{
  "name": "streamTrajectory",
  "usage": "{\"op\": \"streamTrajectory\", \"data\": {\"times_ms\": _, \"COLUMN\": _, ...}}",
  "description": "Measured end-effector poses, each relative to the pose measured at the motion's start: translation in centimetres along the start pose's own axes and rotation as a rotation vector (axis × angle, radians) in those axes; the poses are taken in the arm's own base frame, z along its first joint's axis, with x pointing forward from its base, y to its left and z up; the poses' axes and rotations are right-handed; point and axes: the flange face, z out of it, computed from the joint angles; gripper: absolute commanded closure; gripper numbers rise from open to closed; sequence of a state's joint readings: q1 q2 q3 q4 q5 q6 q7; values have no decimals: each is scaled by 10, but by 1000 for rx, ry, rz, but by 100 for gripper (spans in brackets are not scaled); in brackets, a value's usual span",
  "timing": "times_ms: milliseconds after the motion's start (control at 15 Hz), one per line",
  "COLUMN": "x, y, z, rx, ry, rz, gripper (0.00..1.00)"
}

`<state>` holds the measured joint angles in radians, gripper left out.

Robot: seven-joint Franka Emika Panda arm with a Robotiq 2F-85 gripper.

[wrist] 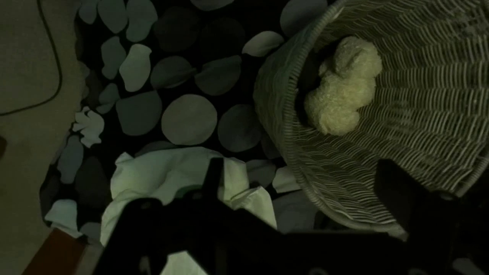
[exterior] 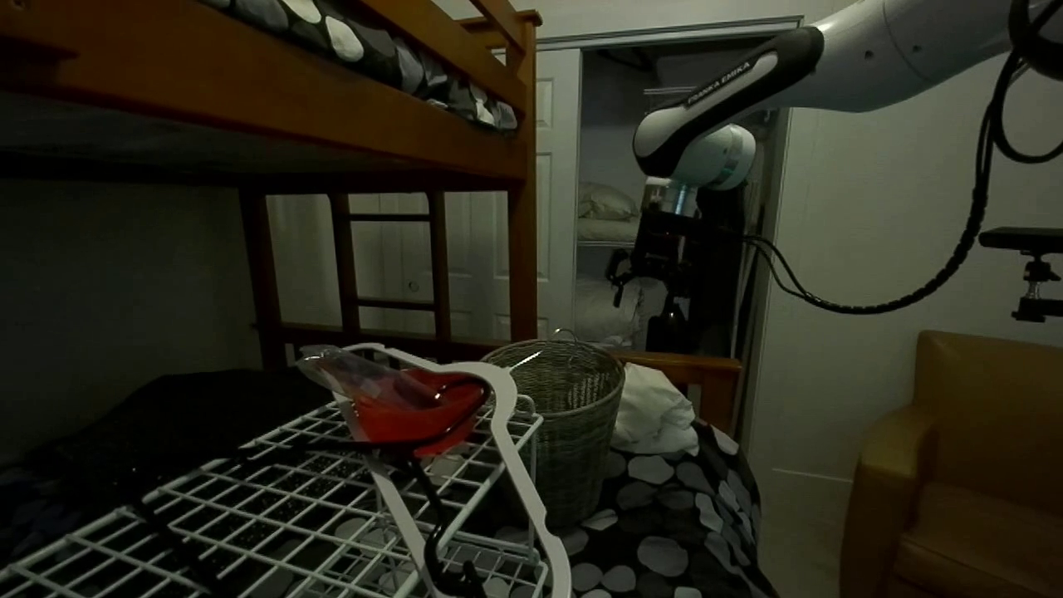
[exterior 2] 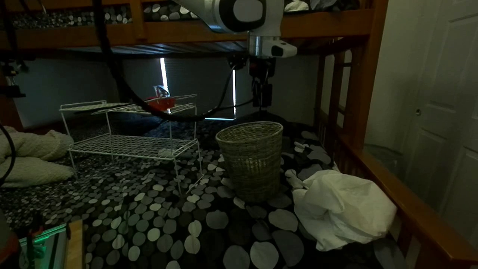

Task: Position the bucket upright

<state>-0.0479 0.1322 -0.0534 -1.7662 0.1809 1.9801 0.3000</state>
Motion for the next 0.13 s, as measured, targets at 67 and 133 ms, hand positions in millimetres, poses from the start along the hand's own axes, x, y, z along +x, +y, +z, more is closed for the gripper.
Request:
{"op": "streamTrajectory", "data": {"times_ms": 67, "x": -3, "y": -17, "z": -3, "rx": -9, "ry": 12, "rz": -26, "gripper": 0}}
{"op": "streamTrajectory", "data": {"times_ms": 133, "x": -7, "y": -34, "z": -3, "rx": -12, "ry": 17, "rz": -58, "gripper": 0}}
